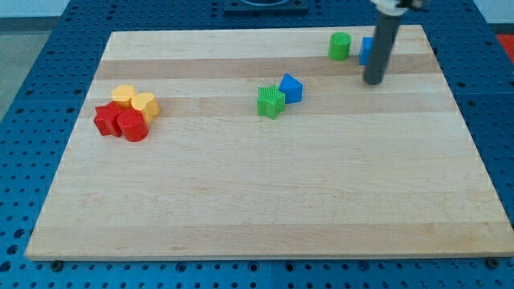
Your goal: Slide the blue cube to the blue triangle
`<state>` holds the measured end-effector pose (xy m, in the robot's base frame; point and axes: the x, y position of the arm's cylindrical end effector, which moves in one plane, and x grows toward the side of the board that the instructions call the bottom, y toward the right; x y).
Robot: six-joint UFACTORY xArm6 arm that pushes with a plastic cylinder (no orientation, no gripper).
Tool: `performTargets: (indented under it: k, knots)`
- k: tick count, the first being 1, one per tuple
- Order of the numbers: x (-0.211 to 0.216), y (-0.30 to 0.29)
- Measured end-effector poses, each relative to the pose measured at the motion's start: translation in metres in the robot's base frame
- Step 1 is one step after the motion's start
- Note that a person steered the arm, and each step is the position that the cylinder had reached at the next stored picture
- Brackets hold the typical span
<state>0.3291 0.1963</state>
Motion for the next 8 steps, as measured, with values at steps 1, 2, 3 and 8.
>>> performTargets:
  k: [1,2,3,8]
  knots:
    - [-0.021,0.036]
    - [-0.046,0.054]
    - [-0.067,0.043]
    - [-0.022,-0.06]
